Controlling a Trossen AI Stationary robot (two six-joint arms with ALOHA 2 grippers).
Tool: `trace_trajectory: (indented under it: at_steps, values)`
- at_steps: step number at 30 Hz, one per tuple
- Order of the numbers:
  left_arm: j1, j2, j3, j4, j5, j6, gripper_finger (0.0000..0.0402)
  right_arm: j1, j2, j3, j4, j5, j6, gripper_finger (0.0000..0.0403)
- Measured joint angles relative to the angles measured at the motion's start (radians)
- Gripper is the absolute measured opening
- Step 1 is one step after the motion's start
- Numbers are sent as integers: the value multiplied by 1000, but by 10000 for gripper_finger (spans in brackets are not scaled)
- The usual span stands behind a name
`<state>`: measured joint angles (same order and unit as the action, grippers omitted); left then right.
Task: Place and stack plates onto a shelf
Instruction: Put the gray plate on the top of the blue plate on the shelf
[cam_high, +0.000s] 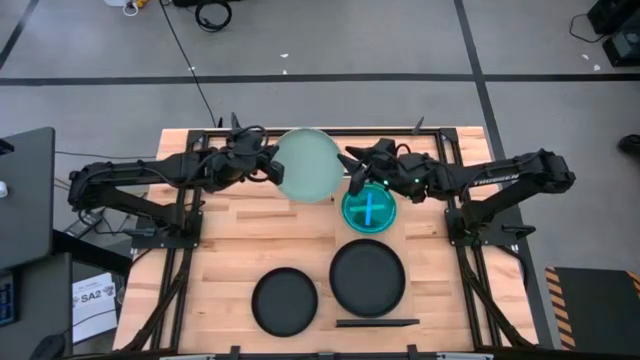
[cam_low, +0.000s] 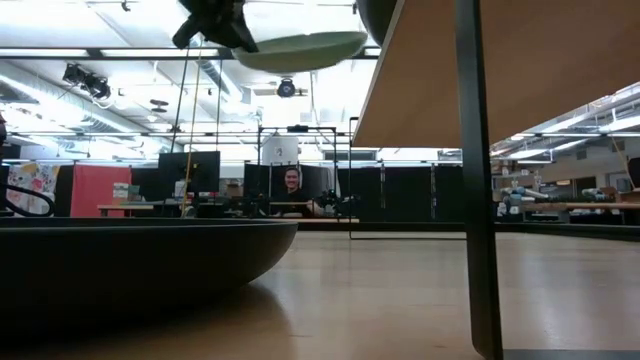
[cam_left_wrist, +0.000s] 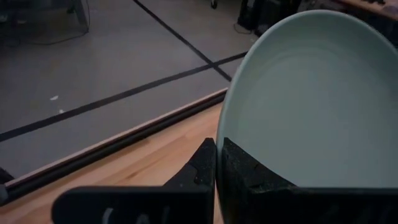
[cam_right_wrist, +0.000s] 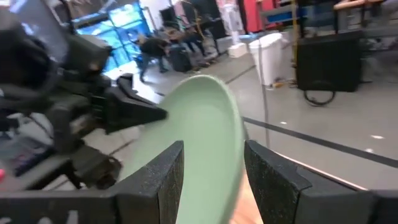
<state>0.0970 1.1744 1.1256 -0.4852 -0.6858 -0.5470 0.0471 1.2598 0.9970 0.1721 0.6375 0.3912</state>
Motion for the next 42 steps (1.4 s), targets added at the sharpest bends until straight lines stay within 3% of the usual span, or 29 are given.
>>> trace_trajectory:
  at_steps: [16, 32, 42]
  values:
    - [-1, -3, 0, 23, 5, -20, 16, -31, 41, 0, -50, 23, 6, 166]
    - [-1, -3, 0, 29, 25, -18, 20, -62, 47, 0, -49, 3, 15, 40]
    - [-1, -3, 0, 30, 28, -20, 21, -84, 47, 0, -53, -2, 10, 24]
